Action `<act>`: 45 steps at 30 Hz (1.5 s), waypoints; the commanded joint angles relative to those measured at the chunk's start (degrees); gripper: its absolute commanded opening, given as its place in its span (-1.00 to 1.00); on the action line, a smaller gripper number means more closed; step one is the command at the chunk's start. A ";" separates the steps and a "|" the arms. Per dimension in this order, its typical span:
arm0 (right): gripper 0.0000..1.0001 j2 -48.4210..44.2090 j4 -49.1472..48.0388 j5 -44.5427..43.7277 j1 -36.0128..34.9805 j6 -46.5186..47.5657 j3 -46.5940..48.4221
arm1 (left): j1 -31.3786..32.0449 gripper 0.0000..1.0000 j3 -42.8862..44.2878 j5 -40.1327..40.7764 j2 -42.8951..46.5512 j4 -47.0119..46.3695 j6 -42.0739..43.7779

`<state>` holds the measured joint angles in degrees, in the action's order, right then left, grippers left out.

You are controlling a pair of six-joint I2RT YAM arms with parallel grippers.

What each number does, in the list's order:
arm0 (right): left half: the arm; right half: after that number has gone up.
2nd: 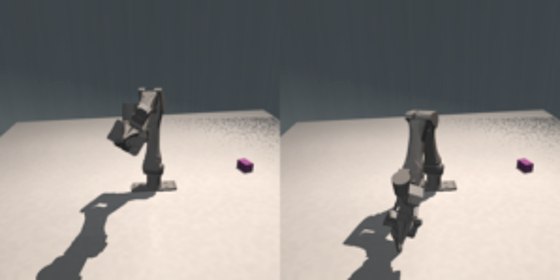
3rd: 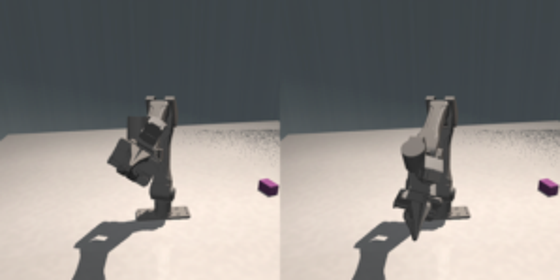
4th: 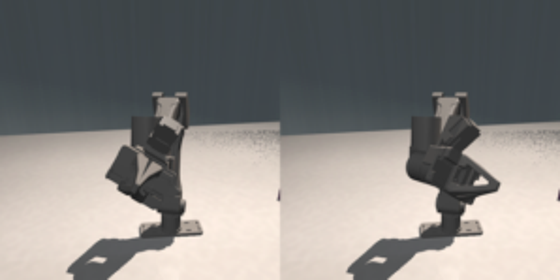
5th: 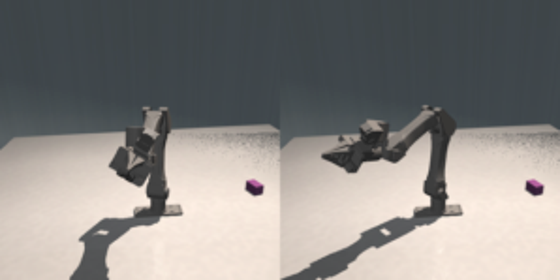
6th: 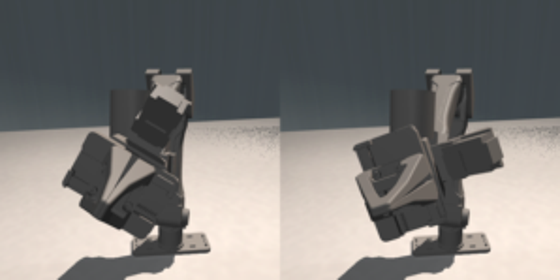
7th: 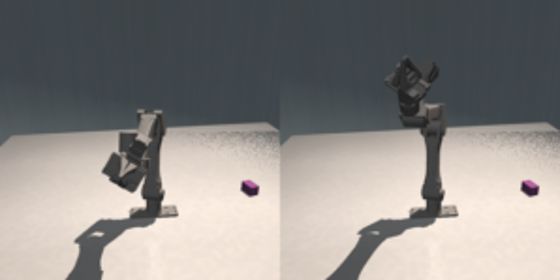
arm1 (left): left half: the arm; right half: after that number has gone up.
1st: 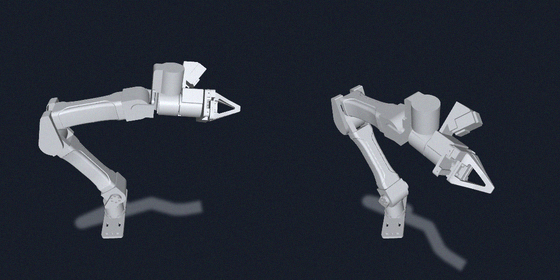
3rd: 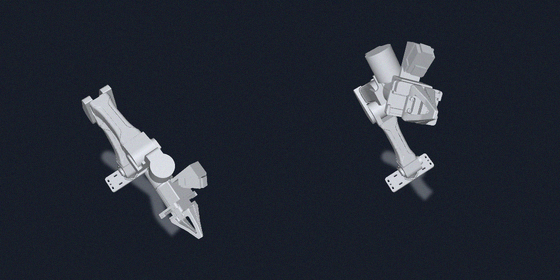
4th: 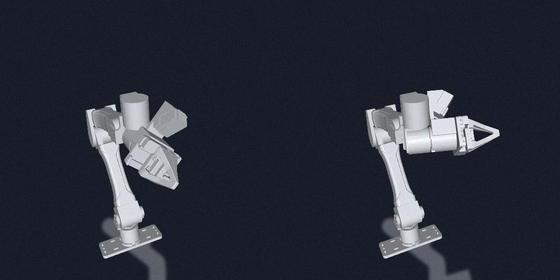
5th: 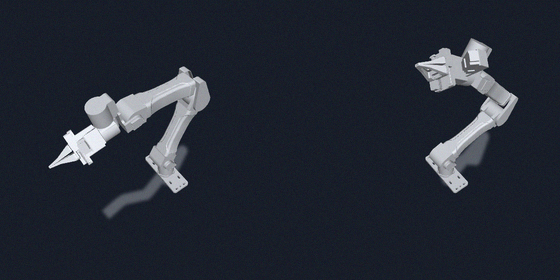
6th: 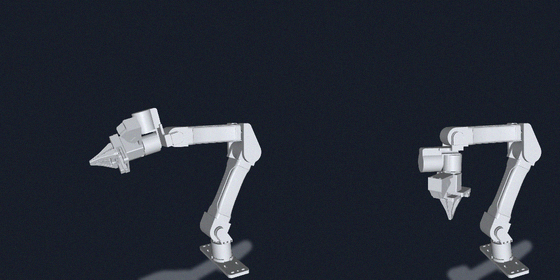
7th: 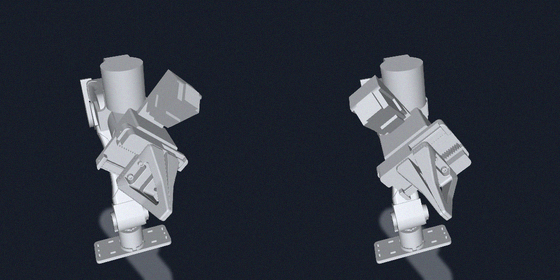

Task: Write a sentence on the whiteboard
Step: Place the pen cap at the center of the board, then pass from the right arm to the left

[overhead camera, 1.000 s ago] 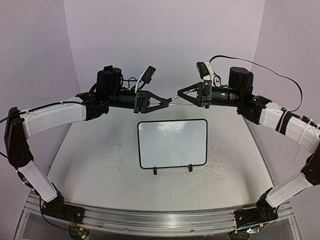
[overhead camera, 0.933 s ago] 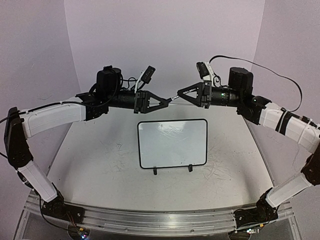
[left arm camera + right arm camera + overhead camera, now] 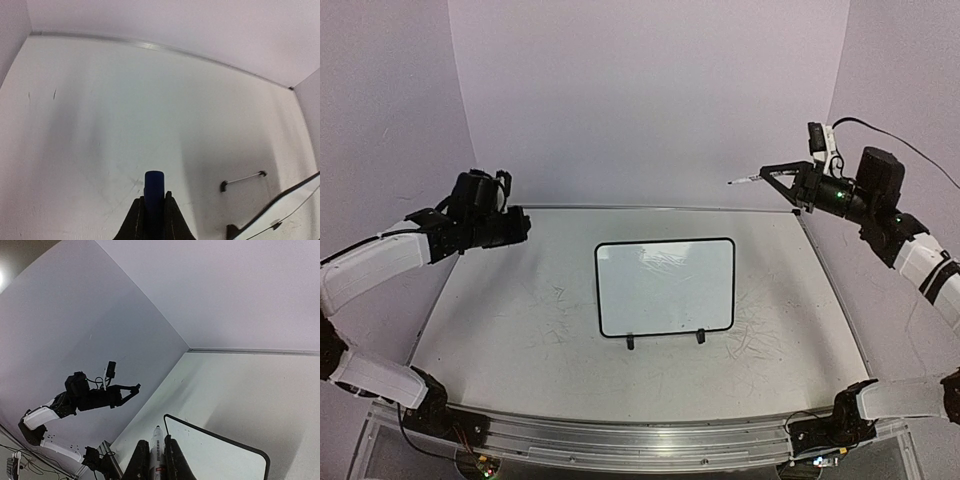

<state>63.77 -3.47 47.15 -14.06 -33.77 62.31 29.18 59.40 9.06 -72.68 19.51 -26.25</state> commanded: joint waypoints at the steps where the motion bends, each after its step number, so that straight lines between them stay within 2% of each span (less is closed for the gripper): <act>1: -1.00 -0.02 0.11 0.26 -0.09 2.05 -1.14 | 0.09 -1.00 -3.48 3.69 -7.30 8.40 -9.39; 10: -1.00 -1.62 -0.80 6.39 -0.06 2.78 -7.22 | 0.18 -1.00 -5.62 3.31 -19.75 10.09 -14.79; 13: -1.00 -3.26 -0.77 6.65 -0.07 3.40 -9.80 | 0.73 -1.00 -6.16 5.85 -21.94 8.26 -16.83; 17: -1.00 -4.97 -0.93 8.28 -0.09 3.59 -11.78 | 3.90 -1.00 -6.66 13.61 -23.82 6.07 -18.12; 21: -1.00 -4.91 -0.90 10.20 -0.09 3.54 -12.38 | 4.39 -0.97 -8.23 14.15 -25.45 3.62 -20.00; 26: -1.00 -4.43 -1.00 11.37 -0.09 2.52 -12.49 | 4.83 -0.49 -10.44 14.96 -24.47 3.27 -21.97; 32: -1.00 -2.02 -0.25 13.11 -1.55 1.87 -12.15 | 5.04 -0.08 -13.52 15.14 -17.76 3.09 -21.98; 37: -1.00 -0.52 4.96 10.97 -2.18 5.37 -10.95 | 5.57 0.12 -13.77 13.23 -6.03 4.49 -20.72; 41: -1.00 -0.46 5.74 7.36 -2.20 6.47 -9.99 | 5.80 0.40 -13.05 9.12 6.98 4.41 -20.69; 45: -1.00 0.90 5.82 1.55 -3.87 7.22 -7.61 | 5.90 0.59 -6.34 0.30 12.62 0.00 -12.87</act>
<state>63.63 2.82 54.71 -16.29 -28.61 50.42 34.83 46.16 18.13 -64.52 23.99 -45.95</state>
